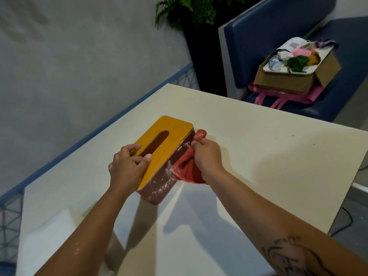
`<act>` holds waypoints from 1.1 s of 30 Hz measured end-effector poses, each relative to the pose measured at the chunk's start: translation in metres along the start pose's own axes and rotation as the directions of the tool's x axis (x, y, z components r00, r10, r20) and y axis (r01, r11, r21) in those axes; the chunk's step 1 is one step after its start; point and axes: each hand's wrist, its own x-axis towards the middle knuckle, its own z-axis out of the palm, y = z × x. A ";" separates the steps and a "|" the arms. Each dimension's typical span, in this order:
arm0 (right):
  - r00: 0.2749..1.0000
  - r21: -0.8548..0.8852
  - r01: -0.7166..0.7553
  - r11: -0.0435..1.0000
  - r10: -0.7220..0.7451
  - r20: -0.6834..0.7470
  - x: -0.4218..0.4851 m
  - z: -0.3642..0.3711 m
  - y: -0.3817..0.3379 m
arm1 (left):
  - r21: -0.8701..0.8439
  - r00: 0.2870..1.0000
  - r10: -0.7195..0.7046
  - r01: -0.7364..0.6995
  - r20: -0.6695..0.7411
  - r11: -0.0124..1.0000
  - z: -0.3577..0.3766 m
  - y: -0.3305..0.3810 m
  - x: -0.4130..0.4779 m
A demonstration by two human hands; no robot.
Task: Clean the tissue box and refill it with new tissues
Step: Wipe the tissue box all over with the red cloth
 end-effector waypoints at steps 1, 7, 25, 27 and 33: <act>0.998 -0.014 0.067 0.998 -0.067 0.004 -0.004 0.001 -0.002 | 0.000 1.000 0.001 -0.001 0.000 1.000 0.000 0.000 0.000; 0.961 -0.123 0.277 0.953 -0.274 0.042 -0.029 0.002 0.009 | 0.005 1.000 0.001 -0.001 0.000 1.000 -0.001 0.002 0.000; 0.989 -0.115 0.109 0.987 -0.096 0.114 -0.031 -0.003 -0.019 | -0.003 1.000 -0.015 0.015 0.018 1.000 -0.002 0.003 -0.001; 0.976 -0.158 0.197 0.967 -0.179 0.124 -0.038 -0.001 -0.008 | -0.002 1.000 -0.012 0.012 0.004 1.000 -0.002 0.005 -0.002; 0.979 -0.242 0.176 0.954 -0.143 0.147 -0.031 0.003 0.014 | 0.025 1.000 -0.016 0.016 0.003 1.000 -0.001 0.002 0.000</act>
